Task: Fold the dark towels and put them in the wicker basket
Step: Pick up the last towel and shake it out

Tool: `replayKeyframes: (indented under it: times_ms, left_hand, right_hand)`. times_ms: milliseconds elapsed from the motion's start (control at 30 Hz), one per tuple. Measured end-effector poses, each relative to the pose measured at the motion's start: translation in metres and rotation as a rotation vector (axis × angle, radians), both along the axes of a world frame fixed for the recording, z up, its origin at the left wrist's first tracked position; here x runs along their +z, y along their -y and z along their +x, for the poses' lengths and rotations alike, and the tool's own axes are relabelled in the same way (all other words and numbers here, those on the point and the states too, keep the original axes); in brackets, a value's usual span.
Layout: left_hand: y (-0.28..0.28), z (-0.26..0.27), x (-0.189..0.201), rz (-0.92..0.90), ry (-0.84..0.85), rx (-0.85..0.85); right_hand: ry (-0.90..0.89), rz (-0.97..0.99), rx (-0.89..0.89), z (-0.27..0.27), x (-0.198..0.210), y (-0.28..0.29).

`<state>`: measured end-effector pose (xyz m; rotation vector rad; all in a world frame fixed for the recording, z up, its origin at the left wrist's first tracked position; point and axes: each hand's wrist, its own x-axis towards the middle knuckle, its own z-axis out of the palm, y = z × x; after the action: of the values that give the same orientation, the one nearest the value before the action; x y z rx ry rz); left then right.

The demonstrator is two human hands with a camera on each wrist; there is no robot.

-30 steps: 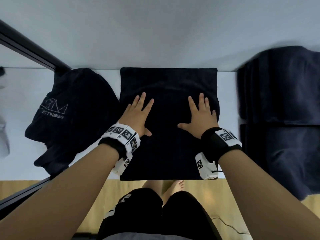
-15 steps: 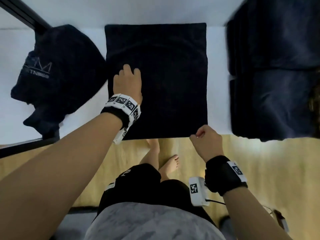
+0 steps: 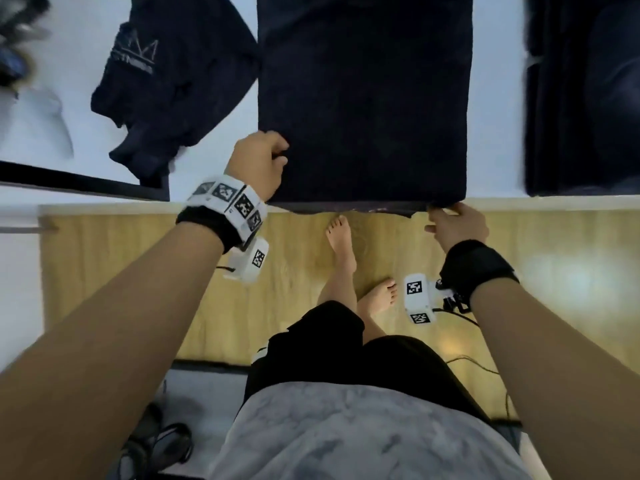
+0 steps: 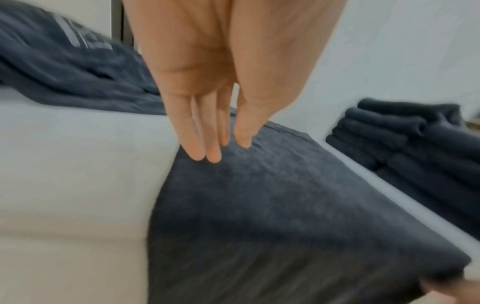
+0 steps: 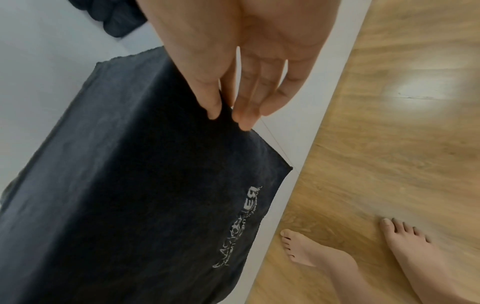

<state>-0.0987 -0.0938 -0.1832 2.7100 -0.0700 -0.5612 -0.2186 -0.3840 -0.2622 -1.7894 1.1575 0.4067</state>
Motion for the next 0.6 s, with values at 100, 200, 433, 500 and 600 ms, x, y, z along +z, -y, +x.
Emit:
replayKeyframes:
  times_ms: [100, 200, 433, 500, 600]
  left_hand:
    - [-0.03, -0.053, -0.015, 0.143, -0.005, 0.134]
    - [-0.039, -0.095, -0.05, 0.166, -0.225, 0.257]
    - [-0.017, -0.078, -0.108, -0.384, -0.33, 0.884]
    - [-0.016, -0.072, -0.11, -0.435, -0.317, 0.914]
    - [-0.012, -0.073, -0.102, -0.46, -0.321, 0.913]
  right_hand:
    - [0.017, 0.02, -0.036, 0.0, -0.004, 0.0]
    - [0.017, 0.045, -0.012, 0.001, -0.006, 0.002]
    - [0.071, 0.069, 0.117, 0.0, 0.007, 0.007]
    - [0.08, 0.058, 0.18, -0.002, 0.014, 0.004]
    - [0.115, -0.009, 0.249, -0.006, 0.023, 0.003]
